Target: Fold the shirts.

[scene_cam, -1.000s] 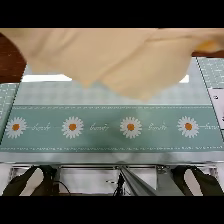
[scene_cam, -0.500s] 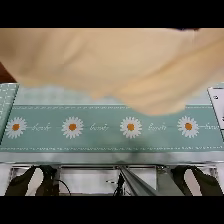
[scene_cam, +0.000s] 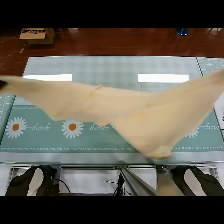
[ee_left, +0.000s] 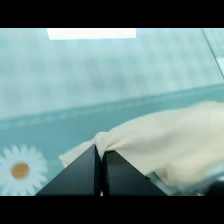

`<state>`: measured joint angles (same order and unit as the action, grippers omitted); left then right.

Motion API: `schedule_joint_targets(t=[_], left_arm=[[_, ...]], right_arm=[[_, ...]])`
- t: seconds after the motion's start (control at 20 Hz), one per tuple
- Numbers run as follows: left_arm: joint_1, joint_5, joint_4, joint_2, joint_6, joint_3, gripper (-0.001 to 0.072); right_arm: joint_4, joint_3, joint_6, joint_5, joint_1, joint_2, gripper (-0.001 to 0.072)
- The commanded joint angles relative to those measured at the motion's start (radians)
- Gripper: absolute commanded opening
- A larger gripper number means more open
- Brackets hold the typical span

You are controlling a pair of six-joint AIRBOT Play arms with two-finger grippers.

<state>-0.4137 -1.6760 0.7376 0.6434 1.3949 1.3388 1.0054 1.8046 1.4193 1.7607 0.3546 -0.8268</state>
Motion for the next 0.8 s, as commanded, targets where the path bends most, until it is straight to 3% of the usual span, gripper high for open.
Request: schedule_joint_targets(t=[0.0, 0.15, 0.35, 0.6, 0.75], left_arm=[[0.045, 0.082, -0.008, -0.015, -0.025, -0.362, 0.0017], [0.120, 0.286, -0.035, -0.010, -0.081, -0.589, 0.0017], [0.144, 0.504, 0.002, 0.049, -0.198, -0.700, 0.0018], [0.146, 0.773, 0.026, 0.229, -0.210, -0.698, 0.0018], [0.146, 0.802, -0.007, 0.378, -0.209, -0.699, 0.0018]], right_arm=[[0.044, -0.078, 0.001, 0.079, -0.107, -0.135, 0.0038], [0.106, -0.168, -0.018, 0.020, -0.281, -0.313, 0.0038], [0.219, -0.176, -0.052, -0.196, -0.404, -0.536, 0.0039], [0.171, -0.176, -0.051, -0.462, -0.426, -0.695, 0.0039], [0.172, -0.176, -0.050, -0.516, -0.426, -0.729, 0.0039]])
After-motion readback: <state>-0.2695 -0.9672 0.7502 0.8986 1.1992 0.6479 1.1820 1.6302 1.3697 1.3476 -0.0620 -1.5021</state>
